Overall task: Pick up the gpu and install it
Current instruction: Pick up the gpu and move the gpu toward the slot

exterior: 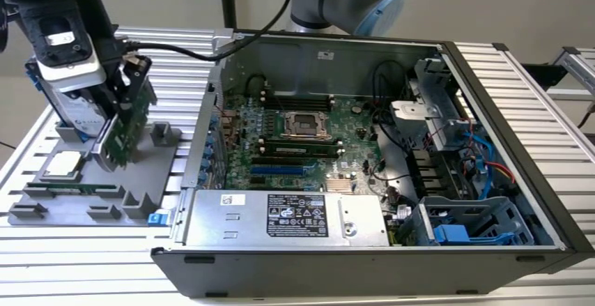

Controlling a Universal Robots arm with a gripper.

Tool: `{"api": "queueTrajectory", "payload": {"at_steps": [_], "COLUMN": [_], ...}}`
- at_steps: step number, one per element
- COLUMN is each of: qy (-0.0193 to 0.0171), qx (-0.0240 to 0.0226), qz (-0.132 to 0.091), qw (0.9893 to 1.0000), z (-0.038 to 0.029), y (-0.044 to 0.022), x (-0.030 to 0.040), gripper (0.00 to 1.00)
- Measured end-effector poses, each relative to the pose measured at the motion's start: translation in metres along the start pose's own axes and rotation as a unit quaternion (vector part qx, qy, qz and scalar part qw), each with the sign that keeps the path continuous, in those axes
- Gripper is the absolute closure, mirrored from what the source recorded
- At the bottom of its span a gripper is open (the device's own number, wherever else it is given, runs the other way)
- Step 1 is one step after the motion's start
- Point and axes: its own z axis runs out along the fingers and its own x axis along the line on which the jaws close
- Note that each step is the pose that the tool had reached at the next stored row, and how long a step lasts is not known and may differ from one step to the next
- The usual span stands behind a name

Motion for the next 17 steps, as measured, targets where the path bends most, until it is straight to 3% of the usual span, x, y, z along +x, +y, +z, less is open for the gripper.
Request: {"api": "queueTrajectory", "payload": {"at_steps": [17], "qy": [0.0001], "qx": [0.0000], "qz": [0.000], "qw": [1.0000], "z": [-0.0229], "y": [0.0004], "x": [-0.0005], "gripper": [1.00]}}
